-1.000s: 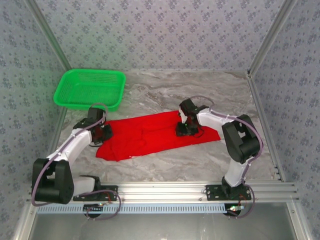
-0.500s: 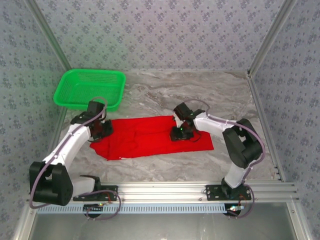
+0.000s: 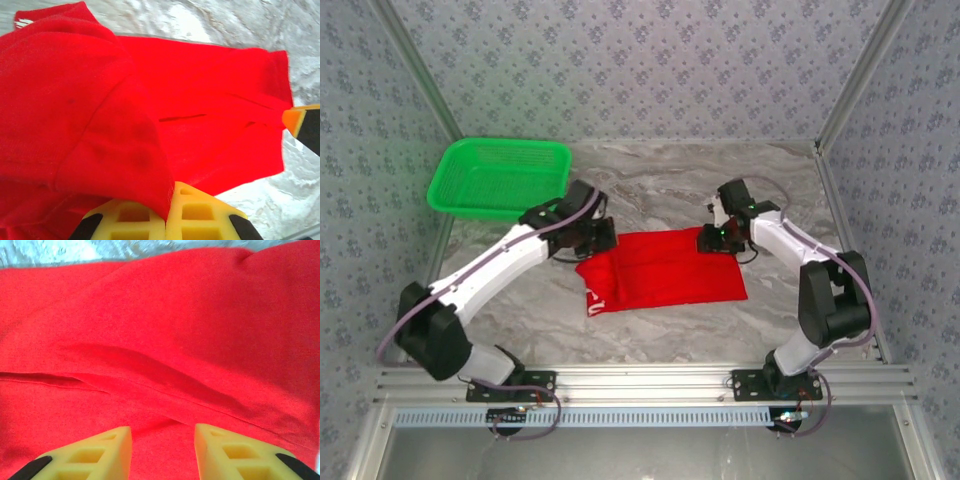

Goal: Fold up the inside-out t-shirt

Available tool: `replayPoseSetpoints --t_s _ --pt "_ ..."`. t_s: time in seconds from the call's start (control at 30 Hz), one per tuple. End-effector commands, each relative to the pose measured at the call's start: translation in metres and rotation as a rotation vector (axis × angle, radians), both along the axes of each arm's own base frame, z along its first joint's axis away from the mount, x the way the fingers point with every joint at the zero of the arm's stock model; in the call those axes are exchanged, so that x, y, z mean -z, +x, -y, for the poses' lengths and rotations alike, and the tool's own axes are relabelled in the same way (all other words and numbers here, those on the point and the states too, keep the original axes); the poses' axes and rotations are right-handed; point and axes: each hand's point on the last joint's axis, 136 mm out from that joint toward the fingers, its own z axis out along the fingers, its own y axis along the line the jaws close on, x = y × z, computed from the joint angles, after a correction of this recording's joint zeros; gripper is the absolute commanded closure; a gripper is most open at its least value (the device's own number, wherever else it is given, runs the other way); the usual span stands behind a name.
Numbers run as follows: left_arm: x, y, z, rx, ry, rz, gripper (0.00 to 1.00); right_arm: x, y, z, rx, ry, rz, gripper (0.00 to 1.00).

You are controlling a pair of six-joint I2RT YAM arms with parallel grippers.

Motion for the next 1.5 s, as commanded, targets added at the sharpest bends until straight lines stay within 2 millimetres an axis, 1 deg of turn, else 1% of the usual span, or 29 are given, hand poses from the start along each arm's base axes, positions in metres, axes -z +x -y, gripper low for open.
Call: replayPoseSetpoints --t_s 0.0,0.1,0.23,0.3,0.37,0.63,0.77,0.9,0.97,1.07,1.17,1.2,1.3,1.37,1.47 --pt "-0.016 0.005 0.037 0.023 -0.084 0.007 1.0 -0.012 -0.007 0.015 0.009 -0.025 0.031 0.6" --pt "-0.02 0.008 0.057 0.065 -0.086 0.018 1.0 -0.015 -0.01 0.017 0.021 -0.014 0.04 0.59" --pt "-0.024 0.007 0.072 0.088 -0.107 0.023 1.0 0.004 -0.018 0.019 0.038 -0.016 -0.017 0.59" --pt "-0.024 0.008 0.078 0.095 -0.112 0.022 1.0 0.01 -0.02 0.019 0.037 -0.017 -0.033 0.6" --pt "-0.023 0.007 0.085 0.11 -0.122 0.008 1.0 0.01 -0.021 0.02 0.04 -0.016 -0.03 0.59" --pt "-0.028 0.006 0.108 0.156 -0.144 0.01 1.0 0.008 -0.021 0.028 0.059 -0.033 -0.028 0.6" --pt "-0.02 0.004 0.123 0.175 -0.168 -0.019 1.0 0.009 -0.022 0.032 0.073 -0.035 -0.032 0.6" --pt "-0.016 0.005 0.134 0.193 -0.167 -0.012 1.0 0.01 -0.023 0.033 0.075 -0.039 -0.036 0.6" --pt "-0.005 0.008 0.138 0.194 -0.155 -0.021 1.0 0.01 -0.023 0.034 0.081 -0.04 -0.036 0.59" --pt "0.005 0.013 0.149 0.203 -0.164 -0.034 1.0 0.01 -0.025 0.036 0.085 -0.045 -0.04 0.6" --pt "0.004 0.016 0.16 0.211 -0.194 -0.031 1.0 0.01 -0.028 0.037 0.088 -0.047 -0.046 0.59" --pt "0.001 0.017 0.163 0.213 -0.201 -0.024 1.0 0.01 -0.029 0.037 0.088 -0.049 -0.047 0.59" --pt "0.0 0.022 0.167 0.215 -0.205 -0.006 1.0 0.01 -0.032 0.038 0.092 -0.048 -0.047 0.59" --pt "0.006 0.022 0.17 0.223 -0.199 -0.016 1.0 0.009 -0.035 0.039 0.093 -0.05 -0.049 0.59" --pt "0.021 0.021 0.173 0.227 -0.193 -0.044 1.0 0.008 -0.038 0.043 0.102 -0.06 -0.048 0.58"
